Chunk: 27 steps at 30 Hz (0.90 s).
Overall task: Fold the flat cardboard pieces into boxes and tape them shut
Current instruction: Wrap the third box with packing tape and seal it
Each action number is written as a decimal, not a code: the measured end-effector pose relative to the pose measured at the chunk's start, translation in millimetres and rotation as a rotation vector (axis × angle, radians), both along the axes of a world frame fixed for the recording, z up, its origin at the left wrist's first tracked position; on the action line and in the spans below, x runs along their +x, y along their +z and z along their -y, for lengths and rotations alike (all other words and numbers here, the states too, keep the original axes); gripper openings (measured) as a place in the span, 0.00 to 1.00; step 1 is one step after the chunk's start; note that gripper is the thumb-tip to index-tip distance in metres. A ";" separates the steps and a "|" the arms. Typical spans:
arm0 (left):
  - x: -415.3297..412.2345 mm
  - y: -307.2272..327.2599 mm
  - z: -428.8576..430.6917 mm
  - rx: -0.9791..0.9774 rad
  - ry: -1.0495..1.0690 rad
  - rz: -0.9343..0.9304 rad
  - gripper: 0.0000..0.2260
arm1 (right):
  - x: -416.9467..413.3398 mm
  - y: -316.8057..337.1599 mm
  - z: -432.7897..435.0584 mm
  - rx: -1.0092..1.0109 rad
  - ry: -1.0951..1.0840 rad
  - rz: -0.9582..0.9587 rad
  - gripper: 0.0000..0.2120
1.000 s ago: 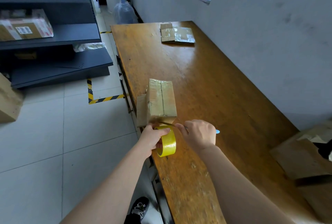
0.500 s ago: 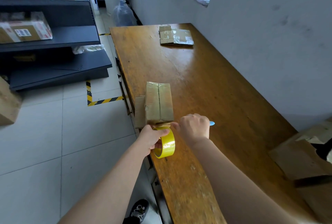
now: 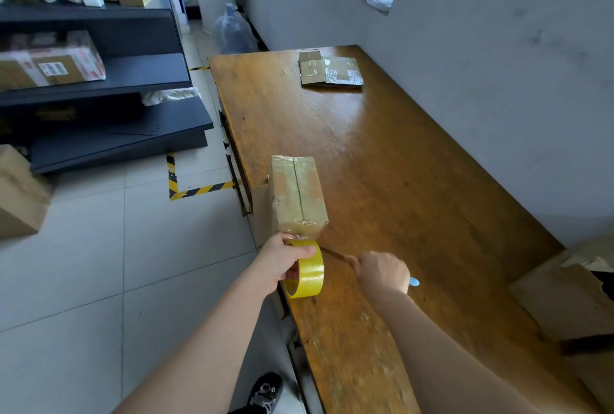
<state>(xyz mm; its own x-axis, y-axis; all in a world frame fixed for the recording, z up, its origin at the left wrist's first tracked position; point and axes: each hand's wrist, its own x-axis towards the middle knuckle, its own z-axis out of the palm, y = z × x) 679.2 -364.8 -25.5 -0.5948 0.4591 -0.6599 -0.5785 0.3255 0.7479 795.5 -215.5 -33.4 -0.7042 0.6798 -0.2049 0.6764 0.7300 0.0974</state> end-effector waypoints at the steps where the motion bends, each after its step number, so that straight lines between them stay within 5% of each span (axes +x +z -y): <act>1: -0.8 -0.6 0.2 0.002 -0.004 0.002 0.23 | 4.7 -4.7 -3.4 -0.072 -0.049 -0.029 0.23; 4: -2.9 -2.9 1.7 0.011 -0.005 0.007 0.24 | 10.6 -14.9 -9.0 -0.222 -0.121 -0.102 0.19; 8: -6.4 -5.3 2.1 0.011 -0.002 0.006 0.24 | -6.1 -12.3 -5.7 -0.120 -0.093 -0.291 0.22; 12: -8.9 -6.8 3.1 0.039 -0.009 -0.009 0.19 | -44.2 14.8 9.3 -0.178 0.242 -0.702 0.31; 18: -11.2 -7.9 5.1 0.050 -0.016 -0.018 0.16 | -85.5 26.1 12.7 -0.168 0.528 -0.365 0.38; 27: -8.1 -5.9 10.0 0.060 -0.101 -0.037 0.20 | -100.8 19.7 21.0 -0.062 0.520 -0.372 0.34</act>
<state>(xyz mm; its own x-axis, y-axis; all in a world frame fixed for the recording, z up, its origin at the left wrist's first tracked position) 671.2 -374.8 -31.4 -0.5669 0.5558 -0.6080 -0.5170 0.3347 0.7879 694.7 -236.5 -13.7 -0.9704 0.2246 0.0889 0.2124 0.9686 -0.1289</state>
